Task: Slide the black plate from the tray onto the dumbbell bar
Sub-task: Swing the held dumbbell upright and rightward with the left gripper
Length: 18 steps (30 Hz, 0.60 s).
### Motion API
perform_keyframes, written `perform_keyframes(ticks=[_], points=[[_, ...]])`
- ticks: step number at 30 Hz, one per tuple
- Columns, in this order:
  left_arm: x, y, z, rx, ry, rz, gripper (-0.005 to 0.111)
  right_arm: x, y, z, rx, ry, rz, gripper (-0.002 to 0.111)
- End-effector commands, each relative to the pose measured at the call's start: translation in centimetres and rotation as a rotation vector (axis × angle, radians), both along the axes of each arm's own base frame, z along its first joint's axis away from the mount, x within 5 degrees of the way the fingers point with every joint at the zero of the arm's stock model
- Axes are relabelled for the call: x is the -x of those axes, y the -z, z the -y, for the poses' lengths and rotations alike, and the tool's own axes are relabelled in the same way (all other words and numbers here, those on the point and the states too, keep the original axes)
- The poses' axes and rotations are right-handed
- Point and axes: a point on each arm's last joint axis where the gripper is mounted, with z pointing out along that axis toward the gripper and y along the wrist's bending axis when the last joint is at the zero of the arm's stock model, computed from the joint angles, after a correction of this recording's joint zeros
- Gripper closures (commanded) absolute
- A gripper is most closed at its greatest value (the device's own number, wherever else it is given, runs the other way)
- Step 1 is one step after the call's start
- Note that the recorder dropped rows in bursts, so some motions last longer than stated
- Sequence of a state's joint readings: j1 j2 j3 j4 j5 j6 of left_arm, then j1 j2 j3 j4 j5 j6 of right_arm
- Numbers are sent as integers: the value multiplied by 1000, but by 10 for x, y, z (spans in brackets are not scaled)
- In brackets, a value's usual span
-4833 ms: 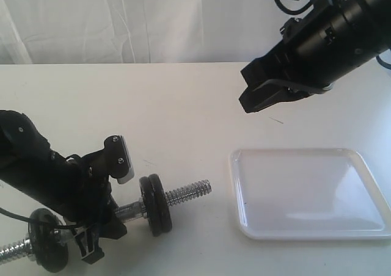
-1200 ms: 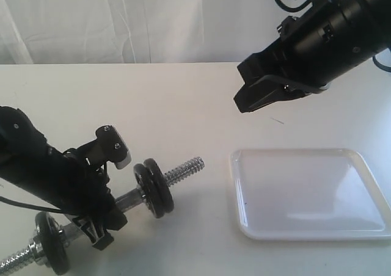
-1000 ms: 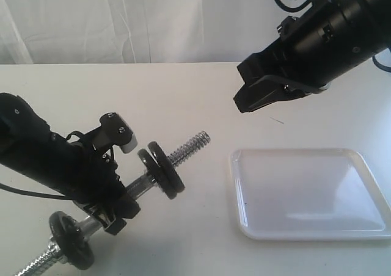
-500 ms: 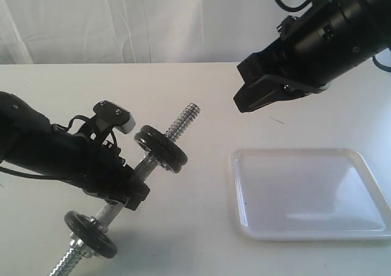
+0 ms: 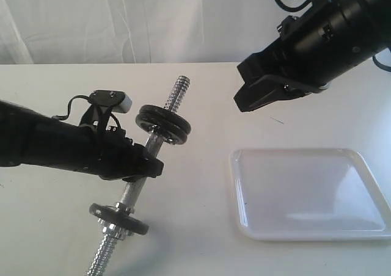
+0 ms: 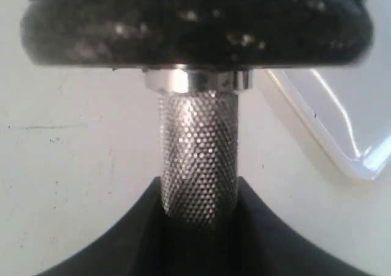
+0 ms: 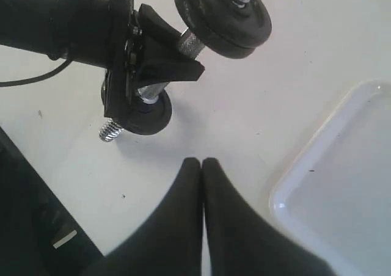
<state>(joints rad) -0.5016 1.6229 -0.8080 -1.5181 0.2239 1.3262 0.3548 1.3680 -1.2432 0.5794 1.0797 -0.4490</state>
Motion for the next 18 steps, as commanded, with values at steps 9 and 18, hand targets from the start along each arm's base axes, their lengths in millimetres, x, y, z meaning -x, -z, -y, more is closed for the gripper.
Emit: perform_keyframes(ticks=[9, 18], points=[[-2, -23, 42, 233, 66, -20, 107, -1, -2, 3, 13, 13, 30, 108], [-7, -25, 65, 272, 32, -94, 107, -1, -2, 4, 19, 14, 34, 108]])
